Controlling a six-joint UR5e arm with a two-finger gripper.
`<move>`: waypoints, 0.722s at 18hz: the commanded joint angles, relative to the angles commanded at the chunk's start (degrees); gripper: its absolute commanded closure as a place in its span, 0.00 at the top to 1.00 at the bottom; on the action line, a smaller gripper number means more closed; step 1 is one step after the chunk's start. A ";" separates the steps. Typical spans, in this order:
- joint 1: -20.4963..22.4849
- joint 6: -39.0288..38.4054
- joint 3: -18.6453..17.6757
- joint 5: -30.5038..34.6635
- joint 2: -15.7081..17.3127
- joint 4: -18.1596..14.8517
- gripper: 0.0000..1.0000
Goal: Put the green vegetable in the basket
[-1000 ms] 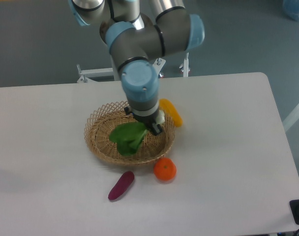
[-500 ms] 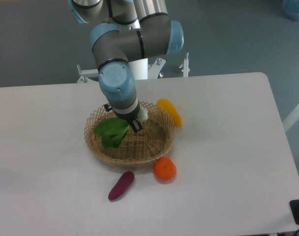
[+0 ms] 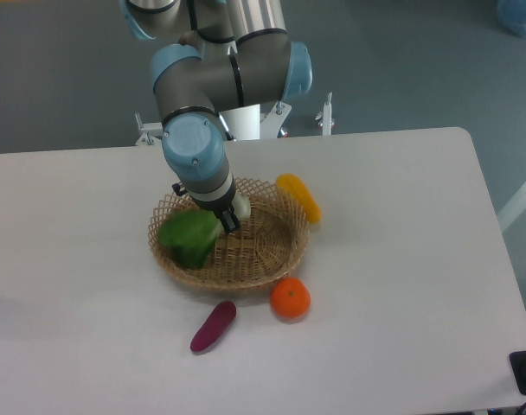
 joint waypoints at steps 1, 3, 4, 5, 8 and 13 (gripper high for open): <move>0.17 -0.17 0.61 0.09 0.09 0.00 1.00; 0.70 -0.44 2.89 0.00 0.70 -0.09 1.00; 1.49 -0.53 4.21 0.17 0.71 -0.44 1.00; 2.89 -0.70 5.01 0.17 0.71 -0.09 1.00; 8.24 -0.62 7.12 -0.09 -0.26 2.62 1.00; 16.07 0.35 14.75 -2.72 -4.91 4.57 1.00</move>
